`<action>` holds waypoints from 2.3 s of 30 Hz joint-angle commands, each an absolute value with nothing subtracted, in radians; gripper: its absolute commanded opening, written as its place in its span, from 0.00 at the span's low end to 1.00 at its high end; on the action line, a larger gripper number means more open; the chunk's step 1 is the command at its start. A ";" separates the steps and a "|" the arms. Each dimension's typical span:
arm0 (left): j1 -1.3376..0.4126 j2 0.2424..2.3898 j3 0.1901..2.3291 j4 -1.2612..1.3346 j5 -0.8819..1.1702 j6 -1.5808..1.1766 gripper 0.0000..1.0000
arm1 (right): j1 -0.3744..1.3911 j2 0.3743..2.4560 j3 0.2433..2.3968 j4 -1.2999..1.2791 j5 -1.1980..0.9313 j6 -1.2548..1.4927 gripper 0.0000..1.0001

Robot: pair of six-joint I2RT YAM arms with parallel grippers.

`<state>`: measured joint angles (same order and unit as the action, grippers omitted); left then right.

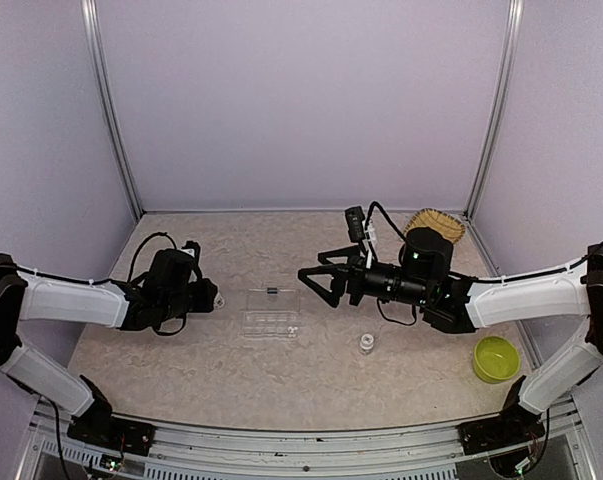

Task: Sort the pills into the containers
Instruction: Place the pill bottle at the center of the board, then adjust the pill container at the center of the board.

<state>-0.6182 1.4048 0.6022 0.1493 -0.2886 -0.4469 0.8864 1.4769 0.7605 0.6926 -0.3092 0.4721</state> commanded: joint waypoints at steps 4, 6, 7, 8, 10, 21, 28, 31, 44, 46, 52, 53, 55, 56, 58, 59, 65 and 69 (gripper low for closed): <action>-0.613 1.503 0.644 0.202 -0.324 -0.418 0.14 | 0.874 1.489 0.758 0.686 -0.313 0.468 1.00; -0.612 1.525 0.651 0.205 -0.324 -0.417 0.14 | 0.873 1.489 0.758 0.686 -0.314 0.467 1.00; -0.613 1.531 0.653 0.206 -0.322 -0.419 0.14 | 0.873 1.489 0.758 0.685 -0.314 0.467 1.00; -0.613 1.536 0.653 0.208 -0.320 -0.421 0.14 | 0.870 1.489 0.757 0.684 -0.314 0.468 1.00; -0.615 1.537 0.652 0.211 -0.317 -0.425 0.19 | 0.869 1.489 0.756 0.683 -0.316 0.467 1.00; -0.623 1.455 0.643 0.197 -0.286 -0.439 0.73 | 0.863 1.503 0.771 0.681 -0.329 0.467 1.00; -0.662 1.365 0.619 0.171 -0.269 -0.471 0.77 | 0.860 1.501 0.776 0.675 -0.330 0.466 1.00; -0.679 1.333 0.583 0.190 -0.202 -0.495 0.77 | 0.859 1.501 0.776 0.673 -0.330 0.466 1.00; -0.755 1.379 0.523 0.308 -0.043 -0.577 0.90 | 0.848 1.478 0.744 0.671 -0.311 0.469 1.00; -0.762 1.414 0.526 0.328 -0.025 -0.583 0.92 | 0.846 1.468 0.736 0.668 -0.305 0.468 1.00; -0.786 1.523 0.537 0.397 0.003 -0.600 0.96 | 0.842 1.441 0.713 0.658 -0.290 0.466 1.00; -0.789 1.541 0.541 0.403 0.006 -0.602 0.96 | 0.840 1.436 0.709 0.656 -0.287 0.467 1.00; -0.797 1.570 0.553 0.416 0.014 -0.602 0.96 | 0.838 1.428 0.701 0.653 -0.282 0.466 1.00; -0.801 1.582 0.559 0.422 0.019 -0.603 0.96 | 0.836 1.423 0.698 0.652 -0.279 0.466 1.00; -0.811 1.606 0.573 0.431 0.033 -0.603 0.96 | 0.835 1.414 0.688 0.646 -0.273 0.466 1.00; -0.818 1.614 0.581 0.433 0.038 -0.603 0.96 | 0.832 1.408 0.684 0.645 -0.270 0.466 1.00; -0.854 1.668 0.630 0.441 0.058 -0.598 0.96 | 0.818 1.376 0.663 0.631 -0.250 0.466 1.00; -0.879 1.709 0.660 0.465 0.092 -0.611 0.96 | 0.809 1.362 0.652 0.627 -0.245 0.466 1.00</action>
<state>-0.8547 1.6672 0.6193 0.4164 0.0486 -0.5995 0.8242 1.3960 0.6712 0.6376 -0.2646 0.4717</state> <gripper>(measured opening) 0.964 0.999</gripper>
